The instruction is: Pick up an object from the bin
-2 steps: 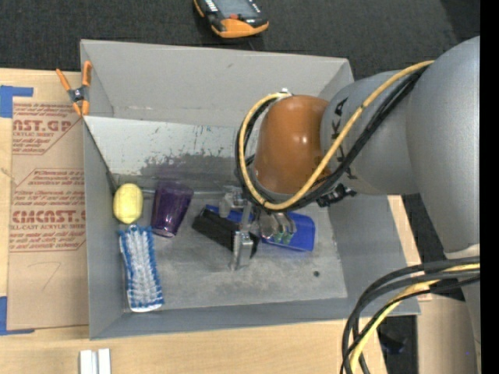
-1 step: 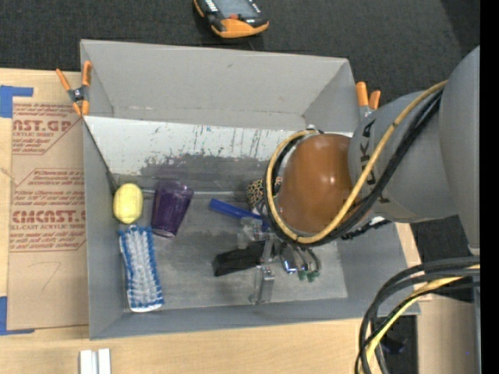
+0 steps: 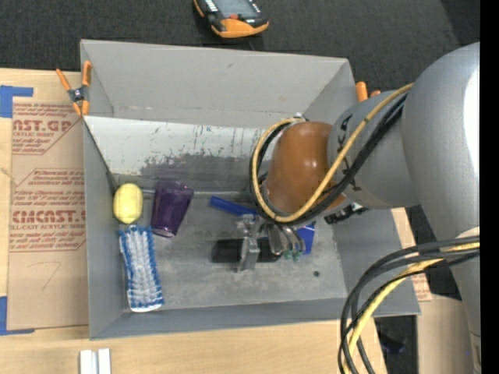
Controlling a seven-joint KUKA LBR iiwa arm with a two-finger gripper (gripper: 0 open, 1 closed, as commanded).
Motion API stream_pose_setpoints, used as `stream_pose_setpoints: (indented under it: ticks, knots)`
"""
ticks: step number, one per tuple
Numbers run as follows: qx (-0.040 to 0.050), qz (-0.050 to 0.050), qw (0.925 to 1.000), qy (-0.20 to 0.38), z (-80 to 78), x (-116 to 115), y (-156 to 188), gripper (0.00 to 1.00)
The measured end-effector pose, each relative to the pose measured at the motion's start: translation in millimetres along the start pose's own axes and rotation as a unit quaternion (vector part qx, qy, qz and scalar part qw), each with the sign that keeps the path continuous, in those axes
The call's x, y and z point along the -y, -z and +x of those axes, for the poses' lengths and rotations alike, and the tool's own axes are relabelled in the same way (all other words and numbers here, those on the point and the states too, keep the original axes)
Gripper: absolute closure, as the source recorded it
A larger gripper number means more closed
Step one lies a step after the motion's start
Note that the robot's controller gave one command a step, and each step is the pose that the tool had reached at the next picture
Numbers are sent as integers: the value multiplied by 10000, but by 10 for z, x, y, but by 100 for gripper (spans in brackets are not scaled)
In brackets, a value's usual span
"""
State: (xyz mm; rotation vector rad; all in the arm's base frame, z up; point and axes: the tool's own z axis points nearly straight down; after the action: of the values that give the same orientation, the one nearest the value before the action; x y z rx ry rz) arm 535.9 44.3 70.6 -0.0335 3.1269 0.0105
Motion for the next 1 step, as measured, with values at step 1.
stream_pose_setpoints:
  ticks: [1]
  knots:
    - [1,-1,10000,-1,0,1,0,100]
